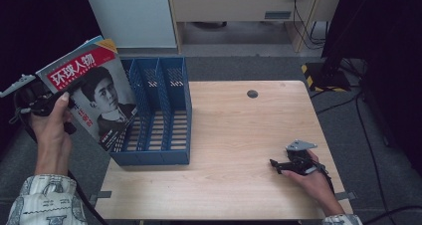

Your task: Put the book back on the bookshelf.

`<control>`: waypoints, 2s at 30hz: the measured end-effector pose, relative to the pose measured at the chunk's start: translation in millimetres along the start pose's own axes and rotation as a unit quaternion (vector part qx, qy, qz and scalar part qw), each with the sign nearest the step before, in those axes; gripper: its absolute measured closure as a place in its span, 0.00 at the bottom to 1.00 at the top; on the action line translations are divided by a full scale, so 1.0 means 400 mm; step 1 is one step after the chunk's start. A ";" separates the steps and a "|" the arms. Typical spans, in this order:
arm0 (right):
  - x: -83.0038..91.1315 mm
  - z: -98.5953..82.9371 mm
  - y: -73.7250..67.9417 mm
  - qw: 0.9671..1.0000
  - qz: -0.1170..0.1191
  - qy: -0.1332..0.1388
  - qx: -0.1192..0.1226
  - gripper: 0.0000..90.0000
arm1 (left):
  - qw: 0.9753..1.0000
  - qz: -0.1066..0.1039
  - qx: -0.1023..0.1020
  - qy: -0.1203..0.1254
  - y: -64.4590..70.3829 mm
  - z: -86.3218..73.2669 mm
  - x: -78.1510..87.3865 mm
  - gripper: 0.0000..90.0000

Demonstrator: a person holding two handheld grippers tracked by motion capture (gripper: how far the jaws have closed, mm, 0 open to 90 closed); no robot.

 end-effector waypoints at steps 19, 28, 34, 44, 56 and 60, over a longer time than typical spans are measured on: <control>0.000 0.000 0.000 1.000 0.000 0.000 0.000 0.16 | 1.000 0.006 -0.025 0.012 0.020 -0.020 -0.025 0.96; 0.000 0.000 0.000 1.000 0.000 0.000 0.000 0.17 | 0.999 0.004 -0.032 0.016 0.024 -0.041 -0.042 0.96; 0.000 0.000 0.000 1.000 0.000 0.000 0.000 0.17 | 0.999 0.006 -0.032 0.028 0.025 -0.052 -0.048 0.96; 0.000 0.000 -0.001 1.000 0.000 0.000 0.000 0.17 | 0.999 0.005 -0.032 0.023 0.039 -0.073 -0.068 0.96; 0.000 0.000 0.000 1.000 0.000 0.000 0.000 0.17 | 0.999 0.007 -0.034 0.026 0.030 -0.106 -0.076 0.96; 0.000 0.000 0.000 1.000 0.000 0.000 0.000 0.17 | 0.999 0.006 -0.034 0.027 0.024 -0.125 -0.080 0.96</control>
Point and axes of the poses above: each handheld gripper's, and its own axes: x roughly backward along the jaws, z roughly out of its top, y roughly to its right, the point moved 7 cm from there along -x, roughly forward along the jaws, and after that the axes turned 13 degrees about z, right-handed, at the moved point
